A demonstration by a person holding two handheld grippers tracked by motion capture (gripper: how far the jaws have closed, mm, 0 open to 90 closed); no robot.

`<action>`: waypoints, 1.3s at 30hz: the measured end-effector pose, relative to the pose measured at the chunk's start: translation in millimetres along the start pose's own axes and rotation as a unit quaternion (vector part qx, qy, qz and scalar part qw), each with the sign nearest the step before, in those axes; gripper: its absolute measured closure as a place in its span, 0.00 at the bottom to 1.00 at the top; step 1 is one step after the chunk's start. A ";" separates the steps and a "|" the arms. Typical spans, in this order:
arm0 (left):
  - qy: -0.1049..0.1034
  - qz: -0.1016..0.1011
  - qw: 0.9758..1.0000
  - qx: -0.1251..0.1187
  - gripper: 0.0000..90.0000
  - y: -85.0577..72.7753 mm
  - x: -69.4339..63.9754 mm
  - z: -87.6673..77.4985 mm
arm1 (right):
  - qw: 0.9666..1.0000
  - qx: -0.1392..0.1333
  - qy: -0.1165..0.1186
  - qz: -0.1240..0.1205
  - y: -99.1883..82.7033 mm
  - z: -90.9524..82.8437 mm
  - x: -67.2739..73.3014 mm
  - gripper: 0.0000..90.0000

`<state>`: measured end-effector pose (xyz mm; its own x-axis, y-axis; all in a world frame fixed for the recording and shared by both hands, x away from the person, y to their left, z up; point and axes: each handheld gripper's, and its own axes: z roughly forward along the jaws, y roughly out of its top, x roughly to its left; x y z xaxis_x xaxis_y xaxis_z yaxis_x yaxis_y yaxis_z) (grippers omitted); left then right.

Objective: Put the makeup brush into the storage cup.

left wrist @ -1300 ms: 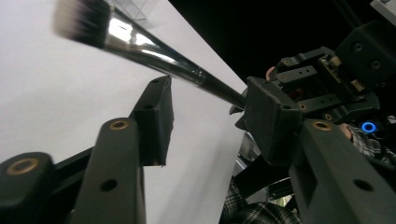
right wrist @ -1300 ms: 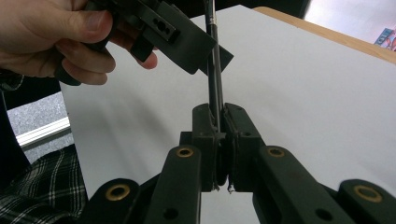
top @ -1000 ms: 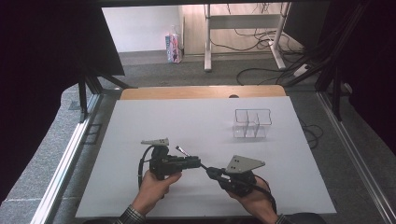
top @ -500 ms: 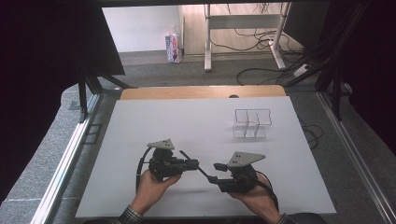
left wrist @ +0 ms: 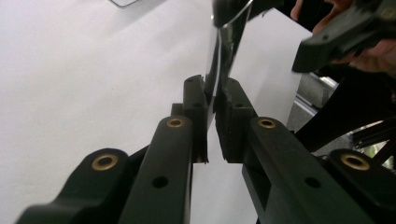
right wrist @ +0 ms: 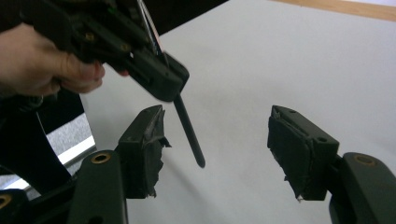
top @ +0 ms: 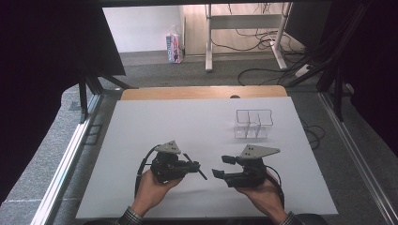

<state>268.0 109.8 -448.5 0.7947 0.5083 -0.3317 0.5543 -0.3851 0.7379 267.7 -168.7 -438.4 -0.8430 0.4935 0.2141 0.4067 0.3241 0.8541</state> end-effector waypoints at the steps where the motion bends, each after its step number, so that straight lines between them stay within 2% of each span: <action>1: 0.007 0.008 1.000 0.006 0.93 1.2 -2.7 1.3 | 1.000 -0.003 0.001 -0.001 1.1 -0.4 0.1 0.40; 9: 0.015 0.021 0.999 0.022 0.93 5.3 -9.2 6.9 | 1.000 -0.015 0.007 -0.011 8.3 -0.6 4.0 0.41; 15: 0.012 0.033 0.999 0.041 0.93 9.2 -13.9 13.6 | 0.999 -0.018 0.017 -0.024 15.1 1.9 8.7 0.49; 27: 0.009 0.048 0.997 0.055 0.93 14.7 -23.1 26.0 | 0.998 -0.013 0.026 -0.048 20.1 12.3 18.1 0.63; 39: 0.004 0.056 0.997 0.059 0.93 16.3 -28.5 29.9 | 0.998 -0.011 0.026 -0.057 20.6 17.9 22.2 0.73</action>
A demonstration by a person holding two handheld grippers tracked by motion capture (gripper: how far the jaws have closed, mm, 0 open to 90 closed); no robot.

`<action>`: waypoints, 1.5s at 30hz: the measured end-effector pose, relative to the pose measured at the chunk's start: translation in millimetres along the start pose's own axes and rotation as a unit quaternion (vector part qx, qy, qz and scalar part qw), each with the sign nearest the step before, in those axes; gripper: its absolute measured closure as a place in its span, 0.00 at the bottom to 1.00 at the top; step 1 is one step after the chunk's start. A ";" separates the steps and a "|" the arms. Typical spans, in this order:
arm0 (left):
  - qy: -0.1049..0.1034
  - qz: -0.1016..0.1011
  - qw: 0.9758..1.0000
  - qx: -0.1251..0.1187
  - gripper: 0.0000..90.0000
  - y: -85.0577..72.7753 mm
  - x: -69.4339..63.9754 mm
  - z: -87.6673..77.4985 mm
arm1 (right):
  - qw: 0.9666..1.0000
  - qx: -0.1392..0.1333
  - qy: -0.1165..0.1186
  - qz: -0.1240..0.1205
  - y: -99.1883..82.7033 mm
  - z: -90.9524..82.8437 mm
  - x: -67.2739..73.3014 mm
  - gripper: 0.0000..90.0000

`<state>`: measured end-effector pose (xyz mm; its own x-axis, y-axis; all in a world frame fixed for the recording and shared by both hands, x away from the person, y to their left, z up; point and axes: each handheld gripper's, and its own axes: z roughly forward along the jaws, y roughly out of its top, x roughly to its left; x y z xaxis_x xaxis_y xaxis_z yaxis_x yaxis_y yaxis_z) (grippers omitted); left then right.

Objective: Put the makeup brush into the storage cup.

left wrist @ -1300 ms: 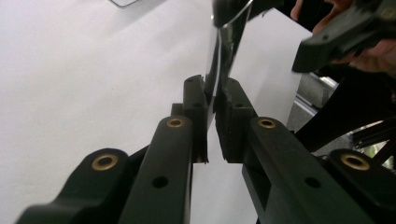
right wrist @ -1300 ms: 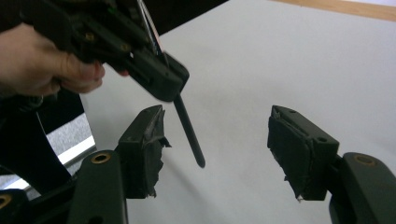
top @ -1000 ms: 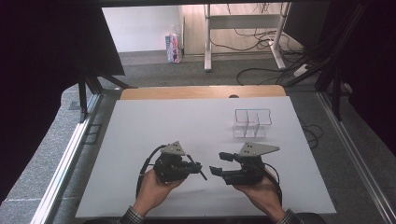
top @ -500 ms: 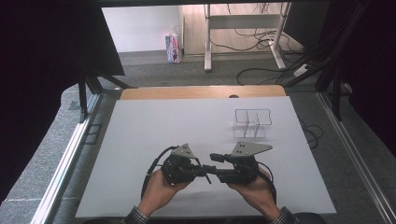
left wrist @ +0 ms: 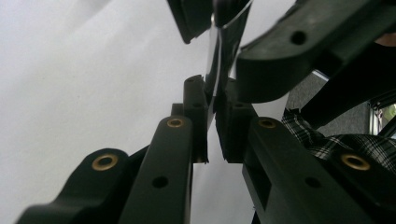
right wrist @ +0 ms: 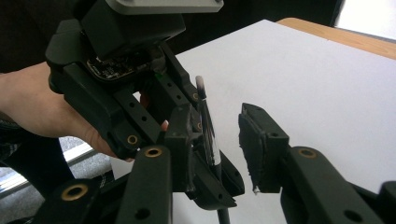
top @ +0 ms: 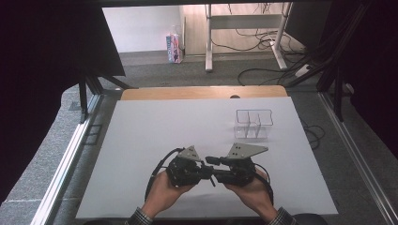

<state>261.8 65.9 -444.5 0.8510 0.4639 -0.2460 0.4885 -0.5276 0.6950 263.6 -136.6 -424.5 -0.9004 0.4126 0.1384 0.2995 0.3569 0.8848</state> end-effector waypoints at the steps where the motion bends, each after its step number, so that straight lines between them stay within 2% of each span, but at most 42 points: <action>1: 0.000 0.002 1.000 0.001 0.93 0.3 -0.3 0.1 | 1.000 0.000 0.001 0.000 0.0 0.2 0.0 0.74; 6: -0.001 0.005 1.000 0.000 0.93 1.4 -2.9 0.9 | 1.000 0.001 0.001 -0.004 -0.1 0.7 0.9 0.80; 9: -0.001 0.003 1.000 0.001 0.93 1.3 -2.5 1.3 | 1.000 0.000 0.007 -0.014 -0.4 0.4 2.2 0.90; 12: -0.005 0.001 1.000 0.000 0.93 0.8 -2.2 1.9 | 1.000 0.002 0.001 -0.025 -0.4 0.2 4.1 0.92; 13: -0.006 0.001 1.000 -0.002 0.92 0.6 -2.0 2.0 | 0.999 0.004 -0.009 -0.035 0.0 -0.8 5.2 0.93; 17: -0.003 0.008 1.000 -0.009 0.91 0.5 -3.1 1.6 | 0.999 0.000 -0.013 -0.042 0.3 -2.6 5.7 0.94; 18: 0.000 0.012 1.000 -0.007 0.85 0.5 -3.5 1.7 | 0.999 -0.007 -0.016 -0.044 0.8 -4.1 5.8 0.94; 19: 0.006 0.014 1.000 -0.007 0.85 0.4 -4.1 2.2 | 0.999 -0.007 -0.016 -0.044 0.8 -4.1 5.8 0.94; 20: 0.010 0.016 1.000 -0.007 0.76 -0.2 -4.7 3.0 | 0.999 -0.009 -0.019 -0.045 1.5 -5.5 5.5 0.94; 22: 0.012 0.016 1.000 -0.006 0.73 -0.5 -4.8 3.4 | 0.999 -0.011 -0.021 -0.043 1.5 -6.6 4.8 0.94; 26: 0.022 0.017 1.000 -0.009 0.58 -1.4 -4.7 3.7 | 0.999 -0.014 -0.023 -0.032 0.8 -8.8 1.1 0.94; 27: 0.025 0.015 1.000 -0.010 0.50 -1.9 -4.3 3.6 | 0.999 -0.014 -0.025 -0.030 0.5 -9.7 -0.8 0.94; 28: 0.027 0.014 0.999 -0.011 0.50 -2.4 -3.7 3.5 | 0.999 -0.014 -0.025 -0.030 0.5 -9.7 -0.8 0.94; 31: 0.034 0.011 0.999 -0.013 0.43 -4.7 -1.7 3.2 | 0.999 -0.012 -0.030 -0.026 0.0 -11.3 -2.7 0.94; 32: 0.041 0.013 0.999 -0.012 0.38 -6.6 -0.6 2.9 | 0.999 -0.014 -0.031 -0.024 -0.4 -12.5 -4.4 0.94; 40: 0.061 0.007 0.998 -0.021 0.22 -14.8 3.1 1.1 | 0.999 -0.013 -0.044 -0.023 -2.2 -16.8 -9.2 0.94; 45: 0.066 0.008 0.998 -0.024 0.19 -19.5 4.8 -0.8 | 0.998 -0.012 -0.049 -0.023 -2.8 -19.2 -10.6 0.94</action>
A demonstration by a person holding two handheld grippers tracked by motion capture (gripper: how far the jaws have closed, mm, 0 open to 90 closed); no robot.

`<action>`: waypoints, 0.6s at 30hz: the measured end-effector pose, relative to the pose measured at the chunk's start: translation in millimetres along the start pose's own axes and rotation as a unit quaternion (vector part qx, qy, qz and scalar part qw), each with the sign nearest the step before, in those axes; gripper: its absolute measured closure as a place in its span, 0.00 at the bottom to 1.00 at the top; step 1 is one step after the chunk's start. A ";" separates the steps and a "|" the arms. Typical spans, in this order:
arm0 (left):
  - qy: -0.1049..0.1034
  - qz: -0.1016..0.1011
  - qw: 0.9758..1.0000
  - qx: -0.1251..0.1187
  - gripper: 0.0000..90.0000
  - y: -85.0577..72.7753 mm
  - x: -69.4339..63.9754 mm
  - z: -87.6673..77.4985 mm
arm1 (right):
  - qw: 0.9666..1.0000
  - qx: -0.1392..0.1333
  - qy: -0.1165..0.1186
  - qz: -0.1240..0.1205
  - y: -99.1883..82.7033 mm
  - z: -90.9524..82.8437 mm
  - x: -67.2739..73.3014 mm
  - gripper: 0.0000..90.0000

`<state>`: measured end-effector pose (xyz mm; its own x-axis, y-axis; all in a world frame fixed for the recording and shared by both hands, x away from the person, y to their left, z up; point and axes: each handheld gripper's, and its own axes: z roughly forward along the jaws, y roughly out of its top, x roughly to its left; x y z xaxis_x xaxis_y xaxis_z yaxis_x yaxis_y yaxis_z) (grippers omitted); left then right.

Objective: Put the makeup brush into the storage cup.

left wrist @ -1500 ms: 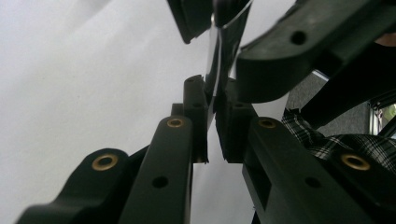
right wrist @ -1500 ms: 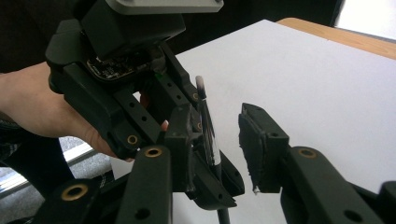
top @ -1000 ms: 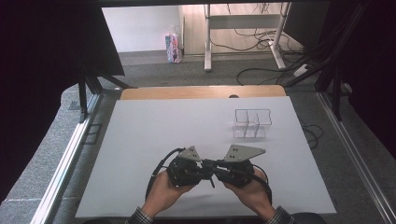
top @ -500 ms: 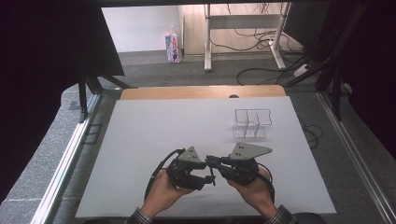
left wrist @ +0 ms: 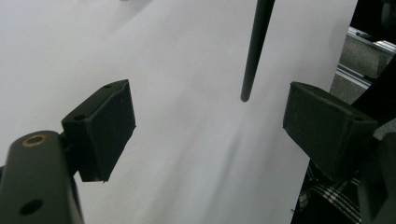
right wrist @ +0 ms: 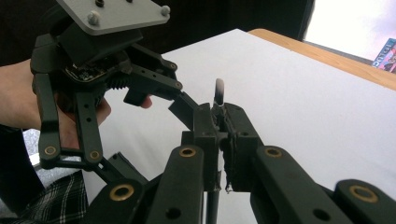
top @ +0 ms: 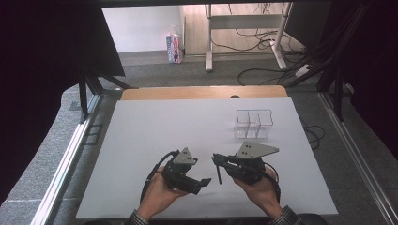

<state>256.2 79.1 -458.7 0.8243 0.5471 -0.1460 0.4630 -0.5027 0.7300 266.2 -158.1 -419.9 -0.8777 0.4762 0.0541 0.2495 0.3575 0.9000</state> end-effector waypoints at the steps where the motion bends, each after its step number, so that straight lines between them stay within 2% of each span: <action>1: 0.000 -0.001 1.000 0.001 0.19 -1.1 0.4 -0.6 | 1.000 0.000 0.000 0.000 0.0 0.0 0.0 0.94; 16: 0.016 -0.017 1.000 0.001 0.07 -16.6 5.5 -9.3 | 1.000 0.002 -0.009 0.000 -2.0 -3.8 -3.7 0.94; 18: 0.018 -0.023 1.000 -0.006 0.06 -19.2 6.6 -11.6 | 1.000 0.001 -0.010 0.001 -1.9 -5.1 -4.9 0.94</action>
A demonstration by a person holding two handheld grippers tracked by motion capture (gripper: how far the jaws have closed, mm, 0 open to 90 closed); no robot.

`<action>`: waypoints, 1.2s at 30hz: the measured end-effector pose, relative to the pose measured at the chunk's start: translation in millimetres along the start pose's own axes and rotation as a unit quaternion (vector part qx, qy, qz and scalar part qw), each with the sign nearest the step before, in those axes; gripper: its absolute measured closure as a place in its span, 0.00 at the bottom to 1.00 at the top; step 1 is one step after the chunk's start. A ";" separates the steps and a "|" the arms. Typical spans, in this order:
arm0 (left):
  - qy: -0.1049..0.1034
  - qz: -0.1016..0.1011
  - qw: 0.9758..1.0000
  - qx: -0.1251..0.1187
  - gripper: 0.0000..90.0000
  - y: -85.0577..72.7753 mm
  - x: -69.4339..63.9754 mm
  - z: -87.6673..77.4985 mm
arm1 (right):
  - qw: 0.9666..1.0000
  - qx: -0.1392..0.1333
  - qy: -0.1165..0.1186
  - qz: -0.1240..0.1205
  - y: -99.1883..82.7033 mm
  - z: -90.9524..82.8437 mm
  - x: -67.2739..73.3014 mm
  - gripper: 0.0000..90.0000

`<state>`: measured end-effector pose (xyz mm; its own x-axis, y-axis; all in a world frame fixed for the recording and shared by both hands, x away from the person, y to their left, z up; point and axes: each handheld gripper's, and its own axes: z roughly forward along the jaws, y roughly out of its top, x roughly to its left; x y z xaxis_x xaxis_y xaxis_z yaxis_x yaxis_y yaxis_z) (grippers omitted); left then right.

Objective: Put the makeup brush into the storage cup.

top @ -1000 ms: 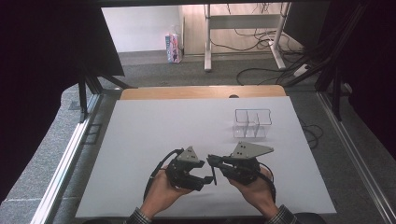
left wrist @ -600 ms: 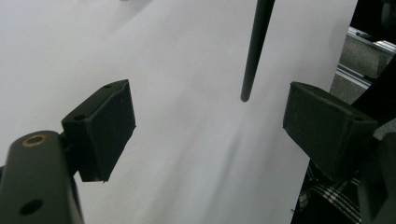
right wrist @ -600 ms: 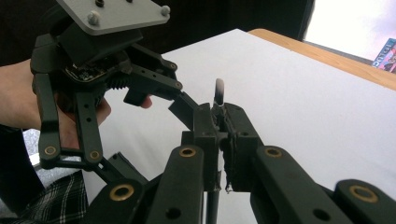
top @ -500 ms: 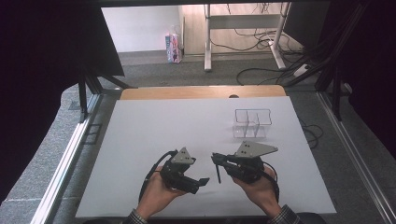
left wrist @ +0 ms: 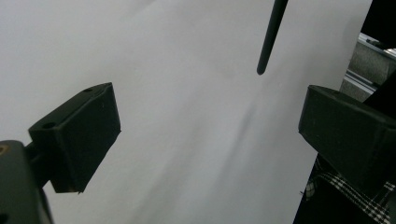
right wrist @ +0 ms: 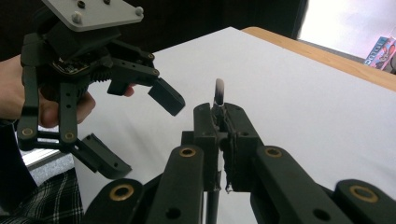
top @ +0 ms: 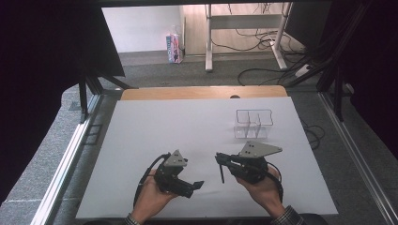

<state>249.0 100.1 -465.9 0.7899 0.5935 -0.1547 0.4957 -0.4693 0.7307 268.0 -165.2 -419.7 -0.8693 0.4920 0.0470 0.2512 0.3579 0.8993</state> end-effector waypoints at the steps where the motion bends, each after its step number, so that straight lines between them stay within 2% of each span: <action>1: 0.002 -0.002 1.000 -0.002 0.06 -1.4 0.9 -1.8 | 1.000 0.000 0.000 0.001 0.0 -0.5 -0.5 0.94; 8: 0.021 -0.002 1.000 -0.001 0.05 -11.2 5.4 -9.8 | 1.000 -0.002 -0.005 0.004 -0.3 -4.6 -5.4 0.94; 14: 0.044 0.001 0.999 0.009 0.03 -19.4 10.3 -15.0 | 1.000 -0.005 -0.012 0.006 -0.1 -7.9 -8.6 0.94; 27: 0.076 -0.004 0.997 -0.003 0.02 -36.1 19.3 -28.7 | 1.000 -0.013 -0.023 0.009 2.4 -15.0 -15.1 0.94; 31: 0.093 -0.002 0.996 -0.007 0.02 -42.4 23.3 -34.6 | 0.999 -0.015 -0.026 0.010 3.0 -16.0 -16.4 0.94; 36: 0.105 -0.011 0.994 -0.012 0.02 -51.8 29.7 -40.2 | 0.999 -0.021 -0.027 0.013 4.0 -18.1 -20.6 0.94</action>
<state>232.2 168.3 -481.6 0.6853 0.7276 -0.0300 0.5009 -0.4411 0.7447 279.2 -188.3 -409.2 -0.8378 0.5438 0.0485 0.2552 0.3114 0.9154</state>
